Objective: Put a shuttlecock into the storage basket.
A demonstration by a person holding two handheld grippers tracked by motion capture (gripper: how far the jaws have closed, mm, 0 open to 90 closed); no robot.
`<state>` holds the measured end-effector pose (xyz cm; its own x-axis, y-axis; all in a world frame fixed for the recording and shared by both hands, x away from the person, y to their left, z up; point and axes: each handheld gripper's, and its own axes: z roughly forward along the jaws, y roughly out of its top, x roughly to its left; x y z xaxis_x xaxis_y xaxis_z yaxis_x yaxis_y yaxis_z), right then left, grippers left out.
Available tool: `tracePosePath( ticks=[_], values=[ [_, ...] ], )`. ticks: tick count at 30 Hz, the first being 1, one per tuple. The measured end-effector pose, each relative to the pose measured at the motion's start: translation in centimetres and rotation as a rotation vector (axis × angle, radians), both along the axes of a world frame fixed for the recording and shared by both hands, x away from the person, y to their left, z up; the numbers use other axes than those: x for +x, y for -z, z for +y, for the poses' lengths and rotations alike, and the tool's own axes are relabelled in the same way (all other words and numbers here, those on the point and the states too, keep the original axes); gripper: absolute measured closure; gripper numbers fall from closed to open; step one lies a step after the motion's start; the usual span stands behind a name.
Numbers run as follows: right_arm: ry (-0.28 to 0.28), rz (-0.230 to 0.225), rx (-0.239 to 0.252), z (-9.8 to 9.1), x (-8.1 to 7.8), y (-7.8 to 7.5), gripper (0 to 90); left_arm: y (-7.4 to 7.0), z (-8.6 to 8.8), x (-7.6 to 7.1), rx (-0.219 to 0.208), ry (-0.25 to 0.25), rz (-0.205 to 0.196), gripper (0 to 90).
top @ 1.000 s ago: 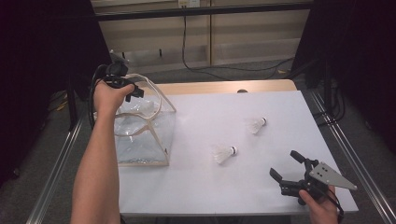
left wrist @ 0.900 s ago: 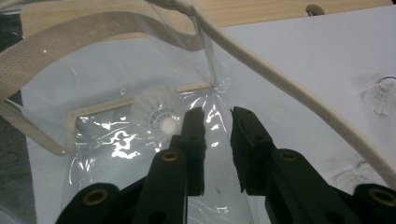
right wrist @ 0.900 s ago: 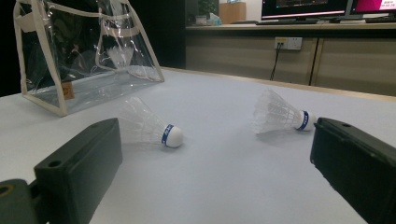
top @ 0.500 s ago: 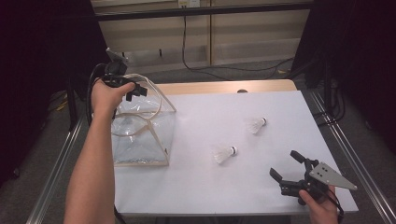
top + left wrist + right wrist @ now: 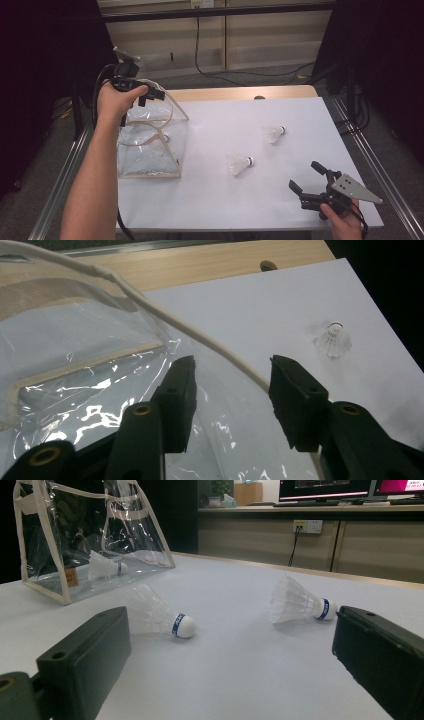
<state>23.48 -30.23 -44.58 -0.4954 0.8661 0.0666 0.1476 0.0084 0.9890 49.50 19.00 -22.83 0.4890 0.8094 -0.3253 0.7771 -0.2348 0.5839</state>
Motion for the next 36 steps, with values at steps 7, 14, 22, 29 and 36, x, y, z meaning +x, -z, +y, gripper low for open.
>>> tracePosePath(
  ticks=[7,14,22,29,36],
  values=[
    [-0.001,-0.002,0.002,0.0,0.0,0.0,2.0,-0.7,-1.0,-0.6,-0.007,0.04,-0.002,46.8],
    [0.0,-0.002,0.001,0.0,0.0,0.0,2.0,-1.3,-1.4,-1.1,-0.024,0.067,-0.011,42.6],
    [0.0,-0.002,0.0,0.0,0.0,0.0,2.0,-1.8,-1.8,-1.9,-0.041,0.106,-0.019,38.7],
    [0.001,-0.002,0.0,0.0,0.0,0.0,2.0,-2.2,-2.6,-2.5,-0.029,0.157,-0.019,32.8],
    [0.001,-0.003,-0.001,0.0,0.0,0.0,2.0,-2.1,-3.7,-3.0,-0.014,0.2,-0.019,27.0]
  ],
)
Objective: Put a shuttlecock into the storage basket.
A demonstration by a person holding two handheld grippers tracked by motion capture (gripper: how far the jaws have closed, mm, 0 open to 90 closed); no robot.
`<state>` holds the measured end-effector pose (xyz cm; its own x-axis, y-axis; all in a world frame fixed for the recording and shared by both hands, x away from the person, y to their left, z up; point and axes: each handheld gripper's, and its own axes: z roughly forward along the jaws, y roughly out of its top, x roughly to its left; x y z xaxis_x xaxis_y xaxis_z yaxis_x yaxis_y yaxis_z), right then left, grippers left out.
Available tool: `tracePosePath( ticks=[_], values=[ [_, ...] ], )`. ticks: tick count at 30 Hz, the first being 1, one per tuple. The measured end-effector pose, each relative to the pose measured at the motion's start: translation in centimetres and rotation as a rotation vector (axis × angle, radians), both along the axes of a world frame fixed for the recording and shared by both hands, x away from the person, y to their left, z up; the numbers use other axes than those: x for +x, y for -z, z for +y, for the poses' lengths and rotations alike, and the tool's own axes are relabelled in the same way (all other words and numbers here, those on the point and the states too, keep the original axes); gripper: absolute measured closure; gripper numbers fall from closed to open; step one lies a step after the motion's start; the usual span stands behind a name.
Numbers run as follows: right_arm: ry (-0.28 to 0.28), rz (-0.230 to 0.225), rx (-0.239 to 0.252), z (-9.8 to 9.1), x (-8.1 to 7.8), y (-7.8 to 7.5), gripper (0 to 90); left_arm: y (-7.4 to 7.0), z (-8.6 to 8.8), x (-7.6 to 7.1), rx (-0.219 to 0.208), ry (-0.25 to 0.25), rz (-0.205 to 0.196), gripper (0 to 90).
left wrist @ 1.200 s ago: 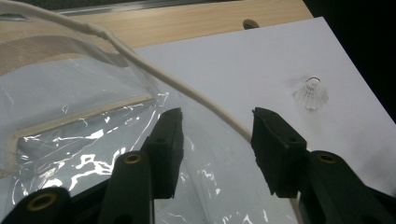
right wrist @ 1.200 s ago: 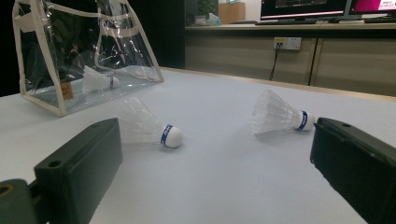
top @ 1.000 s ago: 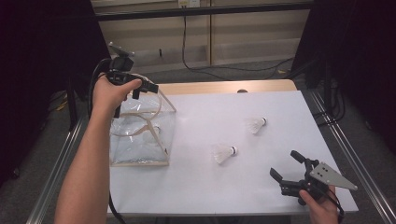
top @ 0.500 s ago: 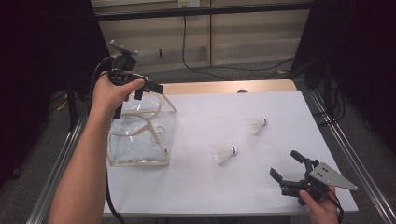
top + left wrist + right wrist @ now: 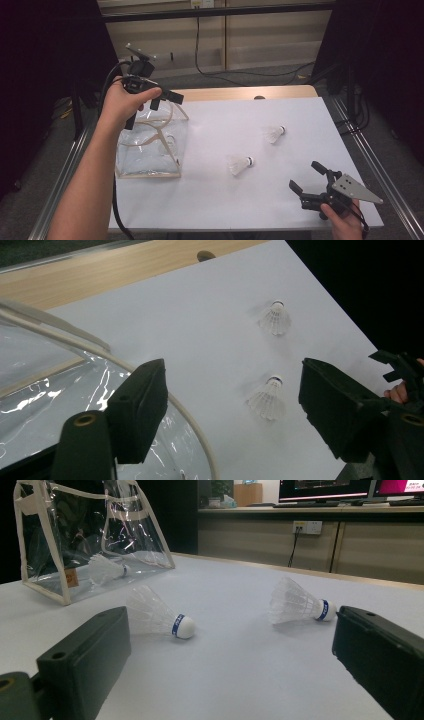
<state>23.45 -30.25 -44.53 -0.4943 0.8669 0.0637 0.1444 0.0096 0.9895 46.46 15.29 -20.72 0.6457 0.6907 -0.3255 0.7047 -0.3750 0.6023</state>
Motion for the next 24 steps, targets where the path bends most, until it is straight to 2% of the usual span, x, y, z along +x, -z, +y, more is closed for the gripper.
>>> tracePosePath(
  ticks=[7,9,12,14,24],
  values=[
    [0.0,0.0,0.001,0.0,0.0,0.0,2.0,0.0,-1.2,-0.7,0.014,0.034,-0.022,19.9],
    [0.0,-0.001,-0.001,0.0,0.0,0.0,2.0,0.1,-1.5,-0.8,0.017,0.051,-0.016,19.2],
    [-0.001,-0.001,0.0,0.0,0.0,0.0,2.0,0.1,-2.1,-1.2,0.021,0.062,-0.038,17.3],
    [-0.001,-0.002,0.0,0.0,0.0,0.0,2.0,0.1,-2.4,-1.4,0.019,0.081,-0.039,17.0],
    [-0.002,-0.001,0.001,0.0,0.0,0.0,2.0,0.7,-3.6,-2.1,0.007,0.108,-0.049,14.4]
  ],
)
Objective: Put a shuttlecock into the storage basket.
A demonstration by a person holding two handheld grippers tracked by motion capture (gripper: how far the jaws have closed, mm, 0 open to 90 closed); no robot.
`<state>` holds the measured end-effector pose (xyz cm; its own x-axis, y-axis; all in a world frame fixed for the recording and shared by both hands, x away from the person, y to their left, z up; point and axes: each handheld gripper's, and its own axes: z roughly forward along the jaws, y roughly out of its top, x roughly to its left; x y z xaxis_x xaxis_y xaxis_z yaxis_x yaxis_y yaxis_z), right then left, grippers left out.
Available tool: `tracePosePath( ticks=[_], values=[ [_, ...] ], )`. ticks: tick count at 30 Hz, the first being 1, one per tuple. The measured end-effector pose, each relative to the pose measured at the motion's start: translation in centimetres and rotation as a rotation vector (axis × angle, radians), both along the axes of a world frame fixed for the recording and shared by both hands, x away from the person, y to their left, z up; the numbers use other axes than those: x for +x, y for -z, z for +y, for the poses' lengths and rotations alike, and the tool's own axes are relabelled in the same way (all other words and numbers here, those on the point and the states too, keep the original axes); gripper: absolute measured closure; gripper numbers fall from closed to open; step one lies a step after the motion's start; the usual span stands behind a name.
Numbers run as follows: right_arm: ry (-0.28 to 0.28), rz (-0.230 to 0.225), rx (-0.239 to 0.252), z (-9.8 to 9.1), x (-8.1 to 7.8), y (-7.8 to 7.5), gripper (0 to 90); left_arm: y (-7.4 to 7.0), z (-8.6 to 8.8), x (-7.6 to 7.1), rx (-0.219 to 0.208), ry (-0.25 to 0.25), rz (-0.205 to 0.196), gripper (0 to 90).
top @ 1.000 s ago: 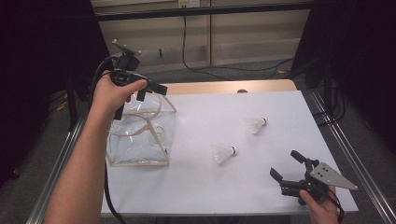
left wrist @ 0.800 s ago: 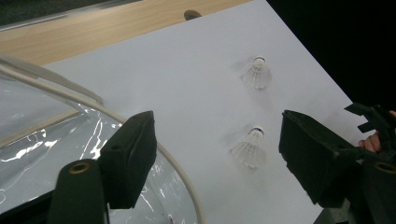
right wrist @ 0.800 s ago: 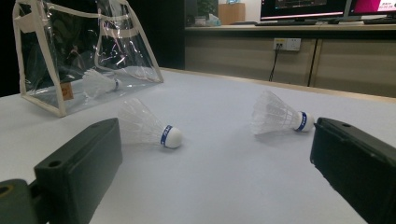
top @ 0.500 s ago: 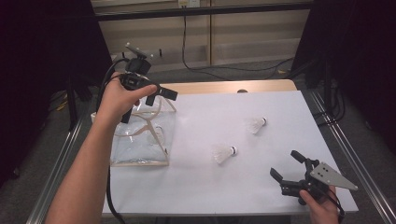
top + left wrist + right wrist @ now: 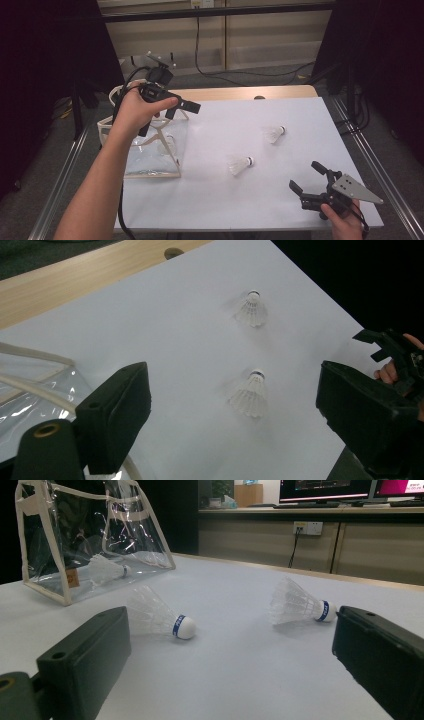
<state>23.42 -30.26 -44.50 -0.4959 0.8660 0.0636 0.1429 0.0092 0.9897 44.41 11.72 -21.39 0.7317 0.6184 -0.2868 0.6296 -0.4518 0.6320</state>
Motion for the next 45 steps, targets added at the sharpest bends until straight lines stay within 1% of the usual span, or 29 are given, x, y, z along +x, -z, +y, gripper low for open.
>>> tracePosePath(
  ticks=[2,3,5,9,13,17,20,28,29,30,35,45],
  values=[
    [0.001,0.0,0.001,0.0,0.0,0.0,2.0,0.2,-0.3,-0.1,0.004,0.008,0.003,13.5],
    [0.0,-0.001,0.0,0.0,0.0,0.0,2.0,0.3,-0.3,-0.2,0.007,0.016,0.002,13.4],
    [0.0,0.0,-0.001,0.0,0.0,0.0,2.0,0.4,-0.5,-0.3,0.001,0.018,-0.001,13.3],
    [0.002,-0.001,0.003,0.0,0.0,0.0,2.0,0.6,-0.9,-0.5,0.008,0.027,-0.013,12.7],
    [0.0,-0.001,0.0,0.0,0.0,0.0,2.0,0.9,-1.3,-0.9,0.0,0.037,-0.012,12.4],
    [-0.001,0.001,-0.001,0.0,0.0,0.0,2.0,1.2,-1.6,-1.1,0.002,0.053,-0.018,11.8],
    [-0.001,-0.002,-0.001,0.0,0.0,0.0,2.0,1.5,-1.8,-1.3,-0.008,0.056,-0.02,11.4],
    [-0.002,0.0,0.0,0.0,0.0,0.0,2.0,2.4,-2.6,-1.8,0.001,0.083,-0.026,11.0],
    [-0.002,0.0,0.0,0.0,0.0,0.0,2.0,2.5,-2.7,-1.9,-0.006,0.078,-0.025,11.0],
    [-0.002,0.0,0.0,0.0,0.0,0.0,2.0,2.6,-2.7,-1.9,-0.001,0.084,-0.026,11.0],
    [-0.002,-0.001,0.0,0.0,0.0,0.0,2.0,3.2,-3.0,-2.2,-0.012,0.086,-0.024,10.8],
    [-0.002,-0.001,0.0,0.0,0.0,0.0,2.0,4.5,-3.6,-2.6,-0.011,0.1,-0.028,10.1]
  ],
)
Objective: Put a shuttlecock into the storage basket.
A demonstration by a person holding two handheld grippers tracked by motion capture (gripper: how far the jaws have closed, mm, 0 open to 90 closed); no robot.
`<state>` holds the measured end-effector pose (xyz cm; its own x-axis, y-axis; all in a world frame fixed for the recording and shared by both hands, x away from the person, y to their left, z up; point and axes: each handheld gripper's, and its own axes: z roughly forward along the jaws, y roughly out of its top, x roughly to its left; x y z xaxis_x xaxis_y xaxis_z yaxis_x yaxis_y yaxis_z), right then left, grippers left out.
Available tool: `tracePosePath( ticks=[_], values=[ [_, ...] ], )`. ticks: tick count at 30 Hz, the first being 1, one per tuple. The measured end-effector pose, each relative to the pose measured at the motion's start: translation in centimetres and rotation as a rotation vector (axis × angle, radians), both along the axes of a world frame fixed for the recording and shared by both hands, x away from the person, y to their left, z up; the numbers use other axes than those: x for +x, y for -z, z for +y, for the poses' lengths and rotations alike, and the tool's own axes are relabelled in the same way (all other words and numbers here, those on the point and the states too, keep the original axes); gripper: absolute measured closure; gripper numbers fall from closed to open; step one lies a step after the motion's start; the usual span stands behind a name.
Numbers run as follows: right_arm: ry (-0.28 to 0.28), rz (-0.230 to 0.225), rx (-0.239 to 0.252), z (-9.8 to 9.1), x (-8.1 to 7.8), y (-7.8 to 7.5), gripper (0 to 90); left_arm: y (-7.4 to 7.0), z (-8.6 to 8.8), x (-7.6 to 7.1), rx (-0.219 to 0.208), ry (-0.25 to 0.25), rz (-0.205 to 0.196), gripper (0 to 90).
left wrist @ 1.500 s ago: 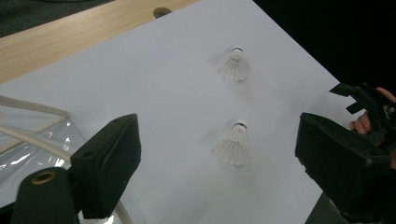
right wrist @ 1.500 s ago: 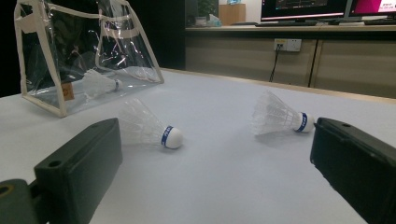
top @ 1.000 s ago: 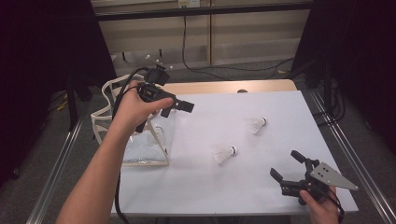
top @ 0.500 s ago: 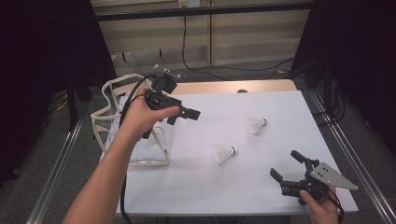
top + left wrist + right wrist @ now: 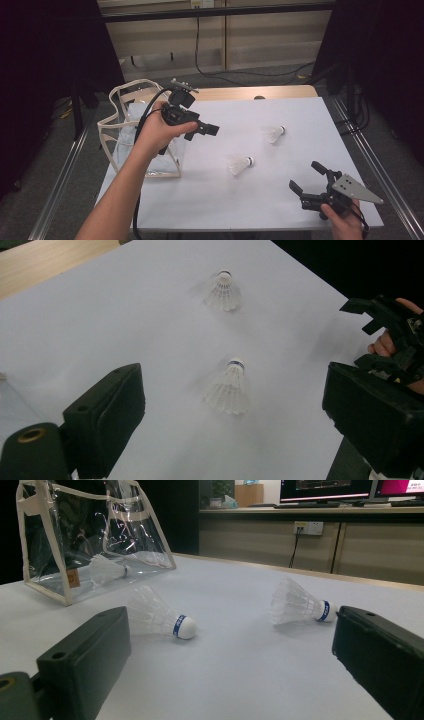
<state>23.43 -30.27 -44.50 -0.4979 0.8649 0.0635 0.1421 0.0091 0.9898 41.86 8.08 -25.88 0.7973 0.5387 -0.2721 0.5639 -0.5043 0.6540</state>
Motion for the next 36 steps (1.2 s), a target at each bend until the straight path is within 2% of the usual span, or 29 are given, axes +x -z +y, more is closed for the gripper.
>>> tracePosePath(
  ticks=[11,21,36],
  values=[
    [-0.001,0.002,0.0,0.0,0.0,0.0,2.1,1.2,-0.2,-0.2,0.003,0.014,0.006,10.1],
    [-0.001,0.001,-0.001,0.0,0.0,0.0,2.0,2.2,-0.3,-0.4,-0.007,0.004,0.005,10.1],
    [-0.001,0.002,-0.001,0.0,0.0,0.0,2.0,4.2,-0.7,-0.9,0.008,0.028,0.009,9.8]
  ],
)
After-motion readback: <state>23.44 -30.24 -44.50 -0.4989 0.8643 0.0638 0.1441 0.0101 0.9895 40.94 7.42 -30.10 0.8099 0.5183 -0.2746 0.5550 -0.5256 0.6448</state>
